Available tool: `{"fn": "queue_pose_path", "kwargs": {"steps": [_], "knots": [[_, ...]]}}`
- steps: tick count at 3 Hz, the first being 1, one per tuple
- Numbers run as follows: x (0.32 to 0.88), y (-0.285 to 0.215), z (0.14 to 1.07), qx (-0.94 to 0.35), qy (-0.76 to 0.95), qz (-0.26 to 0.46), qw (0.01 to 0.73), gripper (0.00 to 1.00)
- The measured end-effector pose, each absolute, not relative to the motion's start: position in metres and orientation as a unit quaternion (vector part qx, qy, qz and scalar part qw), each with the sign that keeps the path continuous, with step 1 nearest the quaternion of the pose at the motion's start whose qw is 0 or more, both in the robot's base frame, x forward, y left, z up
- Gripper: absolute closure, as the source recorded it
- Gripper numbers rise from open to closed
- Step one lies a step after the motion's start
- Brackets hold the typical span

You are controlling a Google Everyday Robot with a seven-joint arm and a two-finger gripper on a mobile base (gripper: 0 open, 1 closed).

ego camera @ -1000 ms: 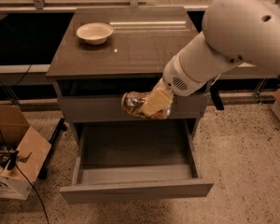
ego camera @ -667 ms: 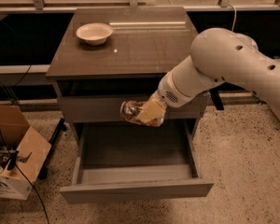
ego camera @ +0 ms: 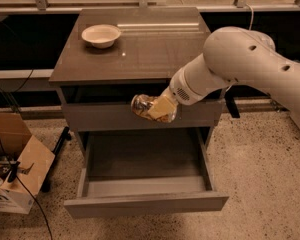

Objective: Place orange can into middle drawer

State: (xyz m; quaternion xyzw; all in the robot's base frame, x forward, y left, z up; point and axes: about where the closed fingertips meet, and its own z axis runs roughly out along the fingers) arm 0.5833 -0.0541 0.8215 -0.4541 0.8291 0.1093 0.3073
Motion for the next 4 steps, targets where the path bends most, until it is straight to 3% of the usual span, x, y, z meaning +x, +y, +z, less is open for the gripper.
{"fn": "queue_pose_path", "kwargs": {"steps": [2,3,4], "knots": [[0.691,-0.088,0.914,-0.438,0.803,-0.002,0.404,1.00],[0.744,-0.094,0.942,-0.434,0.790,-0.023,0.433,0.84],[0.756,-0.101,0.979,-0.418,0.781,-0.026,0.464,0.61]]}}
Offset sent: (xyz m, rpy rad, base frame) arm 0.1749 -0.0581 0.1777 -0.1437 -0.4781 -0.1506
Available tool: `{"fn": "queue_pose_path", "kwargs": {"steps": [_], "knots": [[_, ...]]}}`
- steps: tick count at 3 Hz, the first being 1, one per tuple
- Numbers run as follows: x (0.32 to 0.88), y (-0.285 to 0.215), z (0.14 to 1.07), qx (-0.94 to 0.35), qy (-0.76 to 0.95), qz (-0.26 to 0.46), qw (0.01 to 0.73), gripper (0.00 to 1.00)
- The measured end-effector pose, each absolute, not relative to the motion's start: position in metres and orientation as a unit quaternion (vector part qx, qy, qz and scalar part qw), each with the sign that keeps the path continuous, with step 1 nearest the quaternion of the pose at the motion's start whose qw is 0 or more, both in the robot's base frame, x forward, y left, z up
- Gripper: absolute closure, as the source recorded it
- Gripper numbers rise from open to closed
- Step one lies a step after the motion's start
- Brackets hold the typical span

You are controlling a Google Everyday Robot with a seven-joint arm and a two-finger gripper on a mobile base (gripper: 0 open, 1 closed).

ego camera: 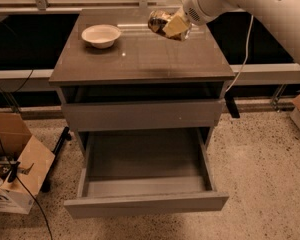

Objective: Place orange can into middle drawer

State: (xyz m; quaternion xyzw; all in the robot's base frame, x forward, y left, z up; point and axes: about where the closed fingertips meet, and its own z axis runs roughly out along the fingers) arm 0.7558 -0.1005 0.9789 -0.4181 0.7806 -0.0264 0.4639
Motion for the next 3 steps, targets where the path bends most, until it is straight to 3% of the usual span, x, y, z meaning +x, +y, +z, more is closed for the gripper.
{"fn": "queue_pose_path", "kwargs": {"steps": [2,3], "knots": [[0.7568,-0.0969,0.9743,-0.421,0.781,-0.024,0.461,0.14],[0.7571,-0.0955,0.9729,-0.422,0.781,-0.024,0.460,0.00]]}}
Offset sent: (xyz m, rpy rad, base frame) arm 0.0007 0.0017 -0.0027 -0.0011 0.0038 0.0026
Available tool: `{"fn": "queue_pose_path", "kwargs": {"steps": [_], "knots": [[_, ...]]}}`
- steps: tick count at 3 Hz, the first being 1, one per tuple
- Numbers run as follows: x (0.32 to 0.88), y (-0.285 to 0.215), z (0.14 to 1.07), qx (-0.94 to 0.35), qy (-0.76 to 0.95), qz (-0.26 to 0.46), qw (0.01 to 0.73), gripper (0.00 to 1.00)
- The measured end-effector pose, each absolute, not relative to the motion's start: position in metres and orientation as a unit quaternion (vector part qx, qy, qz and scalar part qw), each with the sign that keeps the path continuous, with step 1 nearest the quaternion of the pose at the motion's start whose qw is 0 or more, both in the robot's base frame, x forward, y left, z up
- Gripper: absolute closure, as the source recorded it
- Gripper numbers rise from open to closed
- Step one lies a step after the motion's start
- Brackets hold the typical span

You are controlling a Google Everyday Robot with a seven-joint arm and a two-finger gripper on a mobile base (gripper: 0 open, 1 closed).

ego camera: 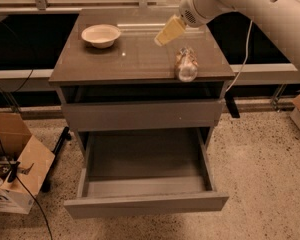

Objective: Place orange can into middle drawer

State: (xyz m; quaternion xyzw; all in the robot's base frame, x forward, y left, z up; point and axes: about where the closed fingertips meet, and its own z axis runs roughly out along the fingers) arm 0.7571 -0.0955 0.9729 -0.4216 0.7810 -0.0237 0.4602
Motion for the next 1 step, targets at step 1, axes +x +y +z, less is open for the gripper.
{"fn": "queue_pose_path", "kwargs": {"steps": [1], "knots": [[0.7571,-0.0955,0.9729,-0.422,0.781,-0.024,0.460,0.00]]}}
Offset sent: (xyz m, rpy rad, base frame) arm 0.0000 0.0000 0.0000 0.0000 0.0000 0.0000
